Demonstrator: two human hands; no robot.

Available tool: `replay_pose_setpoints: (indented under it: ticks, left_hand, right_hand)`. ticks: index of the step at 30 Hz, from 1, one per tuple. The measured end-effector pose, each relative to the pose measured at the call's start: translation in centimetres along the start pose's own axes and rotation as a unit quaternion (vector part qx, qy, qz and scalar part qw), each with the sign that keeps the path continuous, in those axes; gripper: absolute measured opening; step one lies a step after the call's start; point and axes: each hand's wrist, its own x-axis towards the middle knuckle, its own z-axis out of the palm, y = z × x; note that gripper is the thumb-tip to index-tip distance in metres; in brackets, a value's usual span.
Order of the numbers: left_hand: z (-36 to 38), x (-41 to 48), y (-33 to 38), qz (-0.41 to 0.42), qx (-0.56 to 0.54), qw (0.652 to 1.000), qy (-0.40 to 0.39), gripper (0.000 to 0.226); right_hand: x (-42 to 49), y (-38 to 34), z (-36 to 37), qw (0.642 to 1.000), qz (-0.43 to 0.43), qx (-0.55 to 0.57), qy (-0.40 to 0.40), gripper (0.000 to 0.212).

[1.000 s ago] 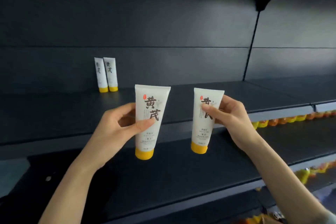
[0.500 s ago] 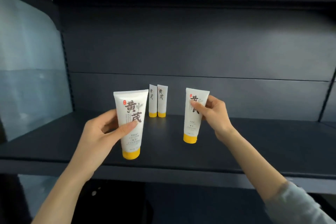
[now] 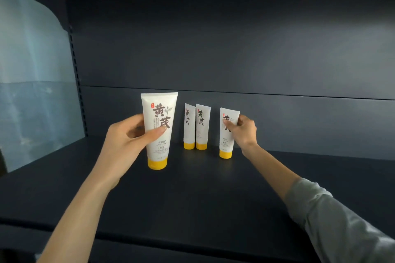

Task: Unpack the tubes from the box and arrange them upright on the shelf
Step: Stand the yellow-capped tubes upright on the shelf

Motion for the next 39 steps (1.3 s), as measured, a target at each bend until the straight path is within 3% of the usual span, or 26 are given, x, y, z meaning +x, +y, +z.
replay_pose_setpoints:
  ticks: [8, 16, 25, 33, 39]
  left_hand:
    - [-0.4, 2.7, -2.7, -0.026, -0.001, 0.999, -0.02, 0.036]
    - [-1.6, 4.3, -4.2, -0.043, -0.021, 0.997, -0.059, 0.037]
    - [-3.0, 4.1, -5.2, -0.046, -0.032, 0.996, -0.073, 0.032]
    - [-3.0, 3.8, -5.2, -0.049, -0.042, 0.997, -0.051, 0.021]
    - [-2.2, 3.6, -4.9, -0.066, -0.109, 0.992, -0.017, 0.021]
  right_hand:
    - [2.3, 1.2, 2.3, 0.999, 0.013, -0.026, 0.024, 0.014]
    - [0.6, 3.2, 0.8, 0.993, 0.058, -0.08, -0.07, 0.04]
    - [0.4, 2.9, 3.6, 0.994, 0.06, -0.086, -0.013, 0.039]
    - [0.3, 2.6, 3.8, 0.993, 0.075, -0.088, -0.023, 0.041]
    - [-1.4, -0.7, 2.5, 0.99, -0.03, -0.07, 0.121, 0.026]
